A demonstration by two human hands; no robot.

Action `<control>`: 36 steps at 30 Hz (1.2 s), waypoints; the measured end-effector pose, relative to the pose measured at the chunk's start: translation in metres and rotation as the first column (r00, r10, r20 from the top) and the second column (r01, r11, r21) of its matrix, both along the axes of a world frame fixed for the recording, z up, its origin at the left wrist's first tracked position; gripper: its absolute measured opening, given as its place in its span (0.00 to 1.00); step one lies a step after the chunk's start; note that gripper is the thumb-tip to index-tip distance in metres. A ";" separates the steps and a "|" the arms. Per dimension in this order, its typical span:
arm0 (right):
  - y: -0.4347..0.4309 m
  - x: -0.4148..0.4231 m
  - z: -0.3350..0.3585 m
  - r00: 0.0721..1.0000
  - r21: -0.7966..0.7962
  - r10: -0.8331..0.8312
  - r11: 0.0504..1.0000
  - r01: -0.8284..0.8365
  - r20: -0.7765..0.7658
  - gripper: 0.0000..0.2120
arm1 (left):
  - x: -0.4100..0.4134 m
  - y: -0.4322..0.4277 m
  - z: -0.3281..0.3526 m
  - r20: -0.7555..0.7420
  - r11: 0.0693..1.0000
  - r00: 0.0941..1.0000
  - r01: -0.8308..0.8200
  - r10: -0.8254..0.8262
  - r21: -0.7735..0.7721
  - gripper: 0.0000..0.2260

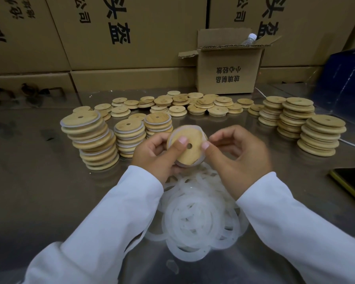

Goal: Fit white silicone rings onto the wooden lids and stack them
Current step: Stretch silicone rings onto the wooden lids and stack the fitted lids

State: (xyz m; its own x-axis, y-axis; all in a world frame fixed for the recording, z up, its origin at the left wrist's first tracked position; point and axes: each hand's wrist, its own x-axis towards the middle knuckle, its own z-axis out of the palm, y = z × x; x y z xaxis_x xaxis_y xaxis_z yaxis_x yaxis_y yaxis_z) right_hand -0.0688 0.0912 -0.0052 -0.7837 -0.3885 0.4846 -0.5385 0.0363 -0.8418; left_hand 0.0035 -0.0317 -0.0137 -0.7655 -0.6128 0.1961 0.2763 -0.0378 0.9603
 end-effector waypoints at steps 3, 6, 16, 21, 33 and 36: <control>0.000 -0.003 0.001 1.000 0.022 -0.029 0.999 0.030 -0.009 0.04 | 0.000 0.002 0.000 -0.004 0.999 0.999 0.042 -0.042 0.027 0.15; 0.000 -0.005 0.001 0.999 0.036 -0.050 0.998 0.050 -0.015 0.05 | -0.001 0.002 -0.003 0.045 0.999 0.998 0.041 -0.040 -0.026 0.16; -0.001 -0.006 -0.003 0.996 0.188 0.048 0.982 -0.032 -0.077 0.10 | -0.002 -0.003 -0.005 0.126 0.997 0.991 0.057 -0.051 -0.049 0.06; -0.001 -0.008 -0.001 0.996 0.154 0.086 0.984 -0.090 0.027 0.11 | 0.000 -0.003 -0.003 0.080 0.970 0.997 0.014 0.006 -0.245 0.06; -0.001 -0.010 0.002 0.996 0.109 0.073 0.991 -0.078 0.056 0.12 | 0.001 0.000 0.000 0.150 0.972 0.986 0.108 -0.078 -0.209 0.06; -0.001 -0.010 0.003 0.993 0.096 0.077 0.992 -0.086 0.094 0.11 | 0.002 0.000 0.000 0.133 0.959 0.989 0.096 -0.062 -0.267 0.06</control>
